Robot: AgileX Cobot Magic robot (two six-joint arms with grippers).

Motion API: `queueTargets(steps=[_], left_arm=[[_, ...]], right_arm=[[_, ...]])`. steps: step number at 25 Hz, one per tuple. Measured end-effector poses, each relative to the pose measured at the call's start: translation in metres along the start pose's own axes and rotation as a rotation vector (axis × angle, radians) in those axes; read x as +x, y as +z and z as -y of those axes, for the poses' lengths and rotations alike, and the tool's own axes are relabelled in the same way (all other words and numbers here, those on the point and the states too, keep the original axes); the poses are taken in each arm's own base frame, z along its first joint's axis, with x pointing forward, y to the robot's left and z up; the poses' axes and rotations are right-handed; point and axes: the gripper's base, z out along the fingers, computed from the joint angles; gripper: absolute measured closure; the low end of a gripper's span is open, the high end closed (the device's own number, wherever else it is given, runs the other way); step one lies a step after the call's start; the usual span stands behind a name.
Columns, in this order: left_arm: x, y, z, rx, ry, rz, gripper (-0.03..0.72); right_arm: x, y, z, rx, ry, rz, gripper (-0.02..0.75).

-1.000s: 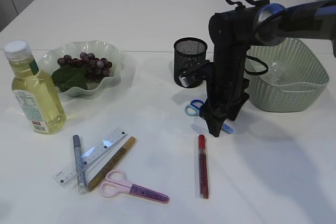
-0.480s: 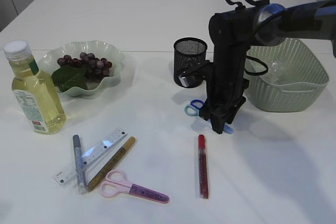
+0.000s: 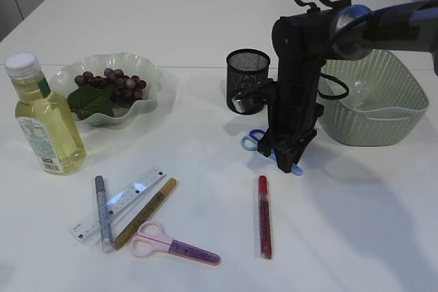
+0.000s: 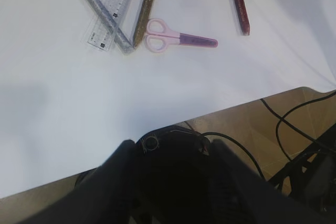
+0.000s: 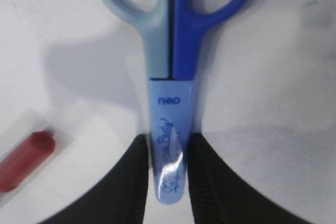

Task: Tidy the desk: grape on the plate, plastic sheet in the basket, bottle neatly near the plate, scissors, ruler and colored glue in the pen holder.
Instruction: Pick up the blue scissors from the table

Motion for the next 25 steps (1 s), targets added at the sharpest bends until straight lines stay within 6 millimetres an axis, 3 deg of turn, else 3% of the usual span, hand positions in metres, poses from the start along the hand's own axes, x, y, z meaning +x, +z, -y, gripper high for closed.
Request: queueTargets(steps=[17, 25], left_arm=[[0.0, 0.0, 0.0006, 0.006, -0.002, 0.0, 0.379], [-0.0004, 0.0, 0.0024, 0.026, -0.009, 0.004, 0.379]], right_arm=[[0.0007, 0.0004, 0.0009, 0.01, 0.014, -0.006, 0.553], [0.0006, 0.0004, 0.0007, 0.009, 0.133, -0.005, 0.555]])
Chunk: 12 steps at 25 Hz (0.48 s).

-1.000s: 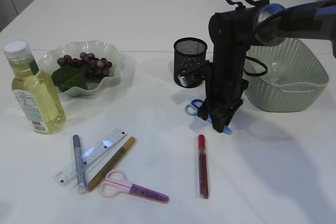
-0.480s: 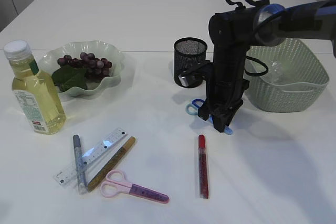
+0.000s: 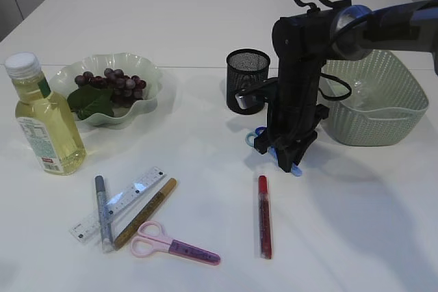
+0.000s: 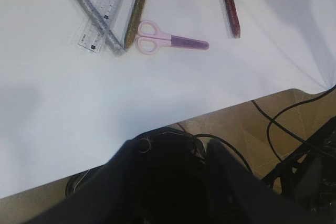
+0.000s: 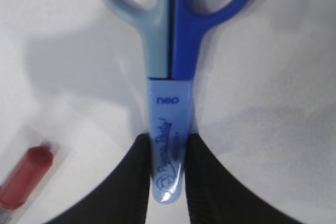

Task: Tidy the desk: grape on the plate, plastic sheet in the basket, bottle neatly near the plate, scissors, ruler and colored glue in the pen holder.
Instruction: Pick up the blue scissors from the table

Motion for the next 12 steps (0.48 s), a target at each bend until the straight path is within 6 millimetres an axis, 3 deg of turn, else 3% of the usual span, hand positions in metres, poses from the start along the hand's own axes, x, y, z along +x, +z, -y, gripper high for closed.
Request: queueTargets(steps=[12], left_arm=[[0.0, 0.0, 0.0012, 0.013, -0.005, 0.0, 0.379]], right_arm=[[-0.0004, -0.0001, -0.004, -0.043, 0.069, 0.009, 0.555]])
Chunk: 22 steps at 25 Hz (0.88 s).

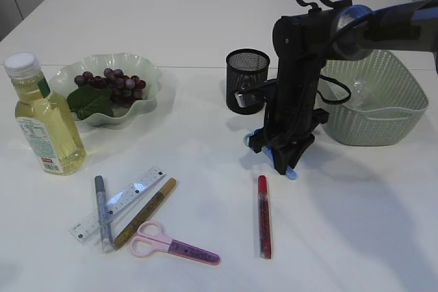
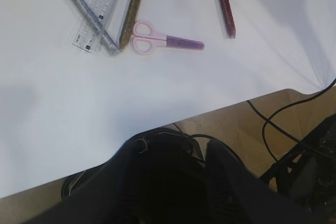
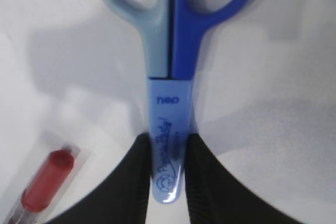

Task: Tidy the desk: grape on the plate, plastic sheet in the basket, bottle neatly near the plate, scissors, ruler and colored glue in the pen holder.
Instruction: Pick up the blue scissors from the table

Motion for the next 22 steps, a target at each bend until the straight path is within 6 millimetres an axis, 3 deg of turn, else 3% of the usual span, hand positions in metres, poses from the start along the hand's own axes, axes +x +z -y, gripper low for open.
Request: queueTargets(steps=[11, 22], left_arm=[[-0.002, 0.0, 0.0, 0.0, 0.0, 0.025, 0.379], [-0.007, 0.0, 0.0, 0.001, -0.001, 0.073, 0.379]], right_arm=[[0.001, -0.01, -0.003, -0.021, 0.018, 0.024, 0.555], [0.021, -0.014, -0.007, -0.027, 0.028, -0.011, 0.555]])
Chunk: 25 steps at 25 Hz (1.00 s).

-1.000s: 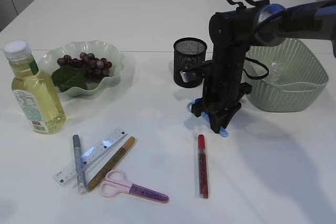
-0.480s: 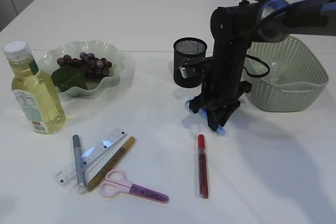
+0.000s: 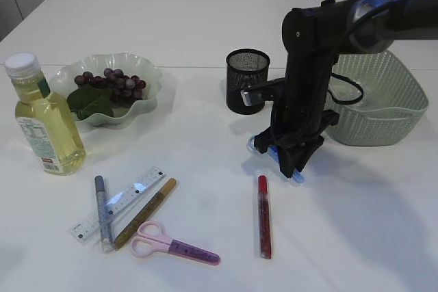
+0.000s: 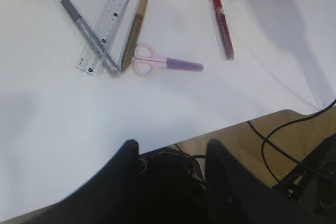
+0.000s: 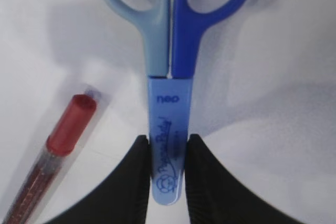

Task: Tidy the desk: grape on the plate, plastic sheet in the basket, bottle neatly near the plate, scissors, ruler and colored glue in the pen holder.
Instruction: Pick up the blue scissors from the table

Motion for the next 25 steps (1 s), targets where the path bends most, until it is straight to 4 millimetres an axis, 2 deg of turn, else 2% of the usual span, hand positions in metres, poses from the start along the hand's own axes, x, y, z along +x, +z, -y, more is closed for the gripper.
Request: queueTargets(steps=[8, 12, 20, 25], left_arm=[[-0.013, 0.004, 0.004, 0.062, -0.043, 0.08, 0.379], [-0.028, 0.021, 0.006, 0.135, -0.101, 0.071, 0.379], [-0.059, 0.058, 0.009, 0.304, -0.105, 0.079, 0.379], [-0.072, 0.076, 0.006, 0.35, -0.107, 0.101, 0.379]], right_arm=[[0.006, -0.035, -0.004, 0.012, -0.003, 0.081, 0.555], [0.007, -0.043, -0.005, 0.009, 0.0, 0.1, 0.555], [0.011, -0.057, -0.009, -0.004, 0.011, 0.133, 0.554], [0.017, -0.078, -0.013, -0.015, 0.013, 0.183, 0.555]])
